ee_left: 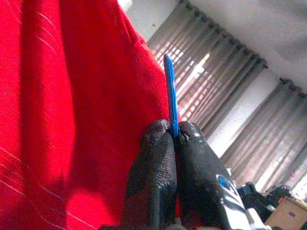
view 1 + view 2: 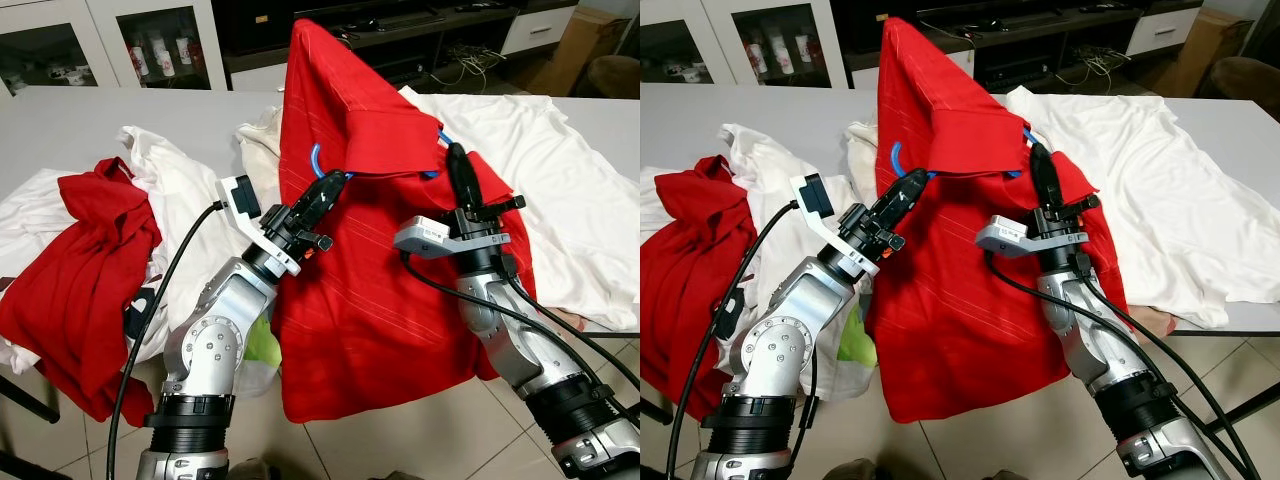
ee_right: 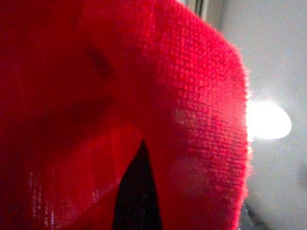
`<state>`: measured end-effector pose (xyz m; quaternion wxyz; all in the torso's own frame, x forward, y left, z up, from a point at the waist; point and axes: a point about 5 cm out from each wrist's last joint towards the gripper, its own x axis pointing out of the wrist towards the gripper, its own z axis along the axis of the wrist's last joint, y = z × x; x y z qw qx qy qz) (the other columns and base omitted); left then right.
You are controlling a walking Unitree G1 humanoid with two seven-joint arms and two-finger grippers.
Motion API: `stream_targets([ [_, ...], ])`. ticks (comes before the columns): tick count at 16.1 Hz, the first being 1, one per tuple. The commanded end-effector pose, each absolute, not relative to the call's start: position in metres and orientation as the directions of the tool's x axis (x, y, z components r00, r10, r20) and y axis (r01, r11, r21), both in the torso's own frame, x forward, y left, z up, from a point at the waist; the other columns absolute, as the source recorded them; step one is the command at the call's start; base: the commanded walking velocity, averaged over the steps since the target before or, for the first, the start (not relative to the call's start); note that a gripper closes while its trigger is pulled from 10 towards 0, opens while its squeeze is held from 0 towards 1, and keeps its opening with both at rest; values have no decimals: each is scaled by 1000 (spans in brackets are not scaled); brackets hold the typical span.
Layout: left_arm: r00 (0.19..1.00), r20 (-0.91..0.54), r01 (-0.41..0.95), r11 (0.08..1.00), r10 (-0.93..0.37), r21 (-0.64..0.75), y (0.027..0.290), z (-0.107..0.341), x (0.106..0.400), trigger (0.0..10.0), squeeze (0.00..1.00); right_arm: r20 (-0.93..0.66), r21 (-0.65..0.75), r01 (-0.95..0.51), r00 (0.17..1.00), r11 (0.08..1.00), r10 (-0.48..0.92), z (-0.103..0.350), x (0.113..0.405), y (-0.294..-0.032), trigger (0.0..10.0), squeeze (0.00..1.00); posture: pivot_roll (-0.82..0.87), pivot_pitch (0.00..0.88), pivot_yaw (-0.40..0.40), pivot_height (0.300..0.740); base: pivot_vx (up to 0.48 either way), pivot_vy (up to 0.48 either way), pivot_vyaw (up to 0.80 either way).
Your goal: Hang hanger
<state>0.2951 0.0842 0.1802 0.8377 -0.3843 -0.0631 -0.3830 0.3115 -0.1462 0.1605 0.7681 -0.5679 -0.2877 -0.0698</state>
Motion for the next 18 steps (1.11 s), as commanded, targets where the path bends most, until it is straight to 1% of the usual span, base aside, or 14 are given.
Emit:
stream_targets([
  [1, 720, 413, 677, 436, -557, -593, 89, 184, 298, 0, 0, 498, -834, 375, 828, 404, 259, 158, 307, -140, 10000, 1000, 84, 3, 12, 740, 0, 0, 0],
  [3, 736, 408, 662, 450, -539, -599, 91, 184, 300, 0, 0, 439, -866, 301, 839, 398, 322, 154, 307, -135, 10000, 1000, 81, 4, 9, 740, 0, 0, 0],
  [4, 741, 408, 657, 454, -533, -602, 91, 184, 301, 0, 0, 421, -880, 277, 830, 385, 366, 153, 304, -132, 10000, 239, 81, 4, 9, 740, 0, 0, 0],
  [5, 742, 408, 656, 455, -532, -602, 91, 184, 301, 0, 0, 417, -881, 267, 830, 392, 371, 153, 303, -132, 10000, 0, 81, 4, 9, 740, 0, 0, 0],
  [6, 743, 407, 655, 456, -531, -602, 91, 184, 301, 0, 0, 416, -878, 255, 826, 405, 381, 154, 302, -132, 10000, 0, 81, 4, 9, 740, 0, 0, 0],
  [7, 748, 405, 651, 461, -526, -603, 91, 183, 301, 0, 0, 409, -874, 214, 809, 437, 422, 157, 297, -130, 10000, 0, 77, 4, 9, 740, 0, 0, 0],
  [8, 749, 405, 650, 463, -524, -603, 91, 183, 301, 0, 0, 403, -874, 196, 803, 444, 438, 157, 296, -129, 10000, 0, 77, 4, 9, 740, 0, 0, 0],
  [10, 759, 402, 641, 476, -513, -602, 92, 183, 303, 0, 0, 367, -865, 83, 776, 495, 512, 158, 286, -127, 10000, 0, 76, 3, 9, 740, 0, 0, 0],
  [11, 763, 401, 637, 480, -507, -603, 92, 183, 304, 0, 0, 351, -864, 53, 776, 500, 525, 156, 285, -128, 10000, 780, 75, 2, 8, 740, 0, 0, 0],
  [12, 768, 400, 631, 487, -500, -604, 93, 183, 304, 0, 0, 312, -866, -7, 775, 500, 550, 152, 282, -128, 10000, 1000, 75, 2, 8, 740, 0, 0, 0],
  [13, 772, 398, 627, 492, -495, -604, 94, 183, 305, 0, 0, 281, -863, -58, 770, 502, 573, 149, 280, -128, 10000, 1000, 73, 1, 7, 740, 0, 0, 0],
  [14, 774, 398, 625, 494, -492, -605, 94, 183, 305, 0, 0, 271, -863, -76, 764, 499, 586, 148, 279, -127, 10000, 1000, 73, 1, 7, 740, 0, 0, 0],
  [15, 781, 395, 618, 501, -484, -606, 94, 182, 306, 0, 0, 236, -860, -130, 756, 494, 611, 146, 276, -129, 10000, 0, 73, 0, 7, 740, 0, 0, 0],
  [18, 789, 390, 608, 516, -475, -603, 96, 182, 308, 0, 0, 206, -835, -212, 736, 508, 645, 149, 271, -138, 10000, 0, 73, 0, 7, 740, 0, 0, 0],
])
